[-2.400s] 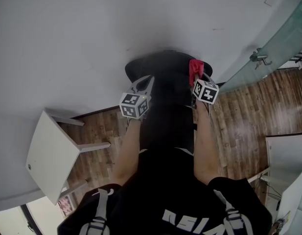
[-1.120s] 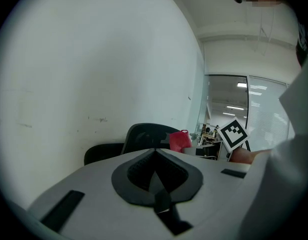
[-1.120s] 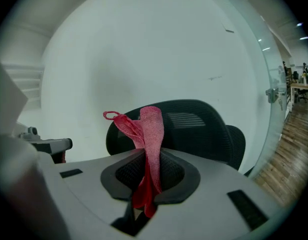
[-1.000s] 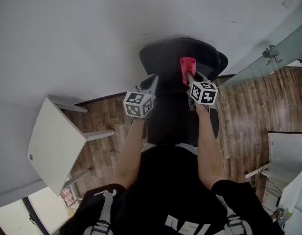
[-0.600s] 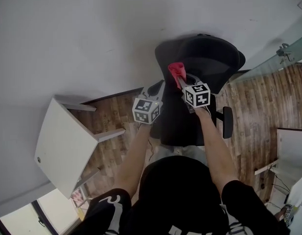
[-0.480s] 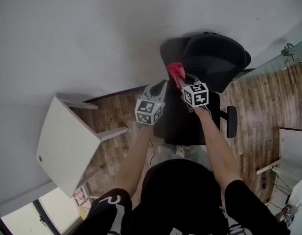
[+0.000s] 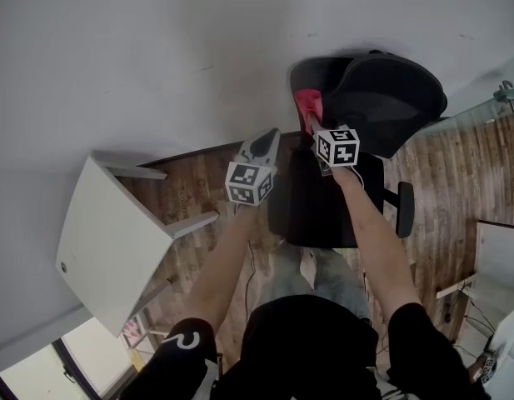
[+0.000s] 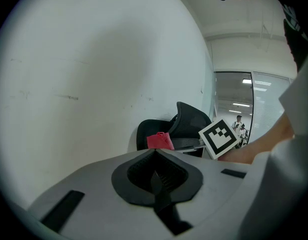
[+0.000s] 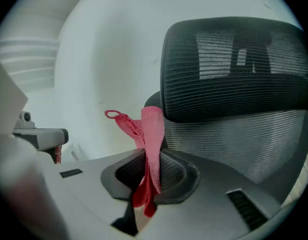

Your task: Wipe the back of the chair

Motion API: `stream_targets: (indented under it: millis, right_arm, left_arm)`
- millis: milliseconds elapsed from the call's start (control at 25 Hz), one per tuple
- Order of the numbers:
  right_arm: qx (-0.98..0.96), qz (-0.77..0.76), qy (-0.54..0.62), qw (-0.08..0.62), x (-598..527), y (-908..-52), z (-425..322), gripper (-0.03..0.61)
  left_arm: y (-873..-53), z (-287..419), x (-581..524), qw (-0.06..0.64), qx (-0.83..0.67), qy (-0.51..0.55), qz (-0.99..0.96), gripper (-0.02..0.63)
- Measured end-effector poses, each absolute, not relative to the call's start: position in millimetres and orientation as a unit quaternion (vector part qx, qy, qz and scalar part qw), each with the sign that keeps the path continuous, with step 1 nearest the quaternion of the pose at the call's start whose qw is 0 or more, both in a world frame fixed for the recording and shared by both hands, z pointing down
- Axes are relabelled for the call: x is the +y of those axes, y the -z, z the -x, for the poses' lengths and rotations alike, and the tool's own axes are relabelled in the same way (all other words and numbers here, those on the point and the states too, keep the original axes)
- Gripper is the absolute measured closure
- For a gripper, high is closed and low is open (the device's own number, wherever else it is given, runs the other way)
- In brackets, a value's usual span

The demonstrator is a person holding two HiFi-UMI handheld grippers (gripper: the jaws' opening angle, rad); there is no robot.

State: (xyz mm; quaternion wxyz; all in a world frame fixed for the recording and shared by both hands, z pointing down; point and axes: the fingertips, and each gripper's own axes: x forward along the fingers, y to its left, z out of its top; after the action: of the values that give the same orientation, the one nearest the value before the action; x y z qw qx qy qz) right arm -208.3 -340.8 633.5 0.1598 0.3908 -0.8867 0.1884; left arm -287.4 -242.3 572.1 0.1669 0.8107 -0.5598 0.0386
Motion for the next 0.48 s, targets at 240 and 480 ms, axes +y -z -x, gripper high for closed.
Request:
stream_targets:
  millis: [240, 480]
  right_arm:
    - [-0.883, -0.404, -0.168, 0.169, -359.1, -651.0, 217.9, 0.512]
    - [-0.881, -0.409, -0.169, 0.169, -372.1, -662.8, 226.9, 0.512]
  left_arm:
    - [-584.5, 295.3, -243.0, 0.171, -0.554, -0.041, -0.813, 0.589]
    - [-593.2, 295.0, -242.0, 0.179, -0.552, -0.047, -0.813, 0.589]
